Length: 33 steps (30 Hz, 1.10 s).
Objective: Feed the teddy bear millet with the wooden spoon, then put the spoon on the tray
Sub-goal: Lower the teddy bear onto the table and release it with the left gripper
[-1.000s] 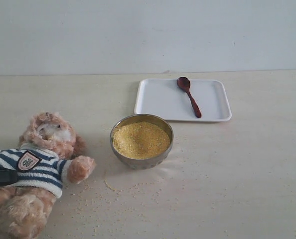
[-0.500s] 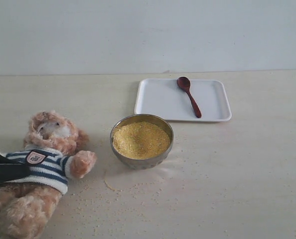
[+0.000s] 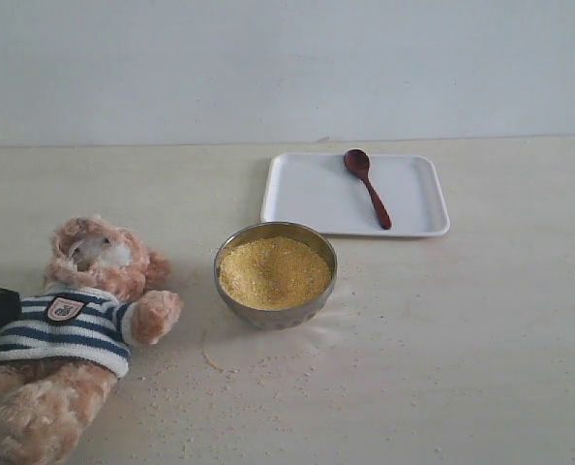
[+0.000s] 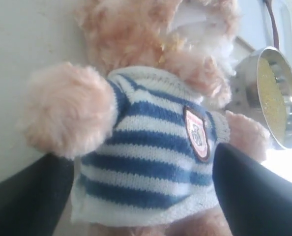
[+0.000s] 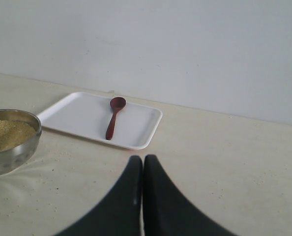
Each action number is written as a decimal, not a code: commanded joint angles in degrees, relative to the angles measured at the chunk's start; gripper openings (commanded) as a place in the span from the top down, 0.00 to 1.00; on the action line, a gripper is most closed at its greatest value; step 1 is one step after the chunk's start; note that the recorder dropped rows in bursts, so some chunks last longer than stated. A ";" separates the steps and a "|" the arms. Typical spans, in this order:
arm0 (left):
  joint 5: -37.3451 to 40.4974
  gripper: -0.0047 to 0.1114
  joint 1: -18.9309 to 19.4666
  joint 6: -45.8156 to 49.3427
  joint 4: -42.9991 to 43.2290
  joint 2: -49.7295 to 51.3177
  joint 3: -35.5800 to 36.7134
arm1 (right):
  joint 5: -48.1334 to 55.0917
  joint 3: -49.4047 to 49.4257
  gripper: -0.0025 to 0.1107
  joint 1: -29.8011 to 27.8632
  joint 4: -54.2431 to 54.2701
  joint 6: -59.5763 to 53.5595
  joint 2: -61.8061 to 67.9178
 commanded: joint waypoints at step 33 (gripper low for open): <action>23.14 0.91 2.96 -12.77 -4.91 -32.30 -4.53 | -0.31 0.25 0.98 -0.40 0.08 0.27 -0.32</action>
